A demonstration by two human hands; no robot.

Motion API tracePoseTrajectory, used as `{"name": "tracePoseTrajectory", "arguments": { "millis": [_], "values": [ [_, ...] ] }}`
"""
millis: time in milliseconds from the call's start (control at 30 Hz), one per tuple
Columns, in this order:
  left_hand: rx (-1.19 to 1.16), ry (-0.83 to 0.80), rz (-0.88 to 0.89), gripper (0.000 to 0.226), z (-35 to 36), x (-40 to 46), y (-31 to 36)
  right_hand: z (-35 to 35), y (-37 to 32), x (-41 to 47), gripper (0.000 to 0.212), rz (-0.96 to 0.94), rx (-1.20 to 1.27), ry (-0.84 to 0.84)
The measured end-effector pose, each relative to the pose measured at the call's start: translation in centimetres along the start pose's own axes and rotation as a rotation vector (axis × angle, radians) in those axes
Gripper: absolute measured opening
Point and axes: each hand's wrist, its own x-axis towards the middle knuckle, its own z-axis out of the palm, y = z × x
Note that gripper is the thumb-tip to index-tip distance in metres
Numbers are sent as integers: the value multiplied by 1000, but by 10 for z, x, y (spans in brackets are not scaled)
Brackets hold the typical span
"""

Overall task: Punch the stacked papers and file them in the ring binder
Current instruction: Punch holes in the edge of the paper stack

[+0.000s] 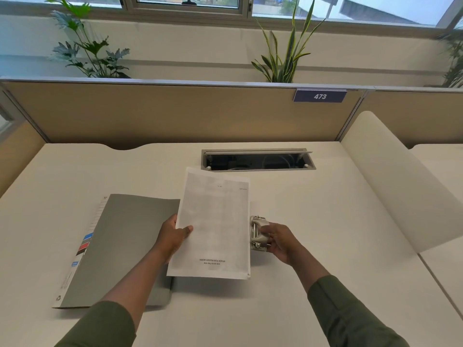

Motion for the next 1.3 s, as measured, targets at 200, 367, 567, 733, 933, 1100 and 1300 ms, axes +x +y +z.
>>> {"name": "tracePoseTrajectory", "arguments": {
  "millis": [200, 367, 567, 733, 933, 1100, 1300],
  "values": [
    [20, 0, 11, 30, -3, 2, -1, 13, -1, -1, 28, -17, 4, -33],
    [71, -15, 31, 31, -8, 3, -3, 17, -1, 0, 25, -28, -5, -45],
    [94, -30, 50, 28, -7, 1, -2, 25, -2, 1, 27, -44, -39, -49],
    [97, -34, 56, 28, -2, -2, 0, 27, -3, 1, 26, -57, -28, -40],
    [81, -27, 62, 26, -1, -5, 1, 23, -5, 1, 27, -49, -72, -65],
    [68, -33, 55, 28, -3, -4, 1, 24, -4, 2, 26, -59, -55, -72],
    [63, -34, 52, 29, -4, -2, -1, 26, -2, 4, 24, -62, -52, -56]
  ]
}}
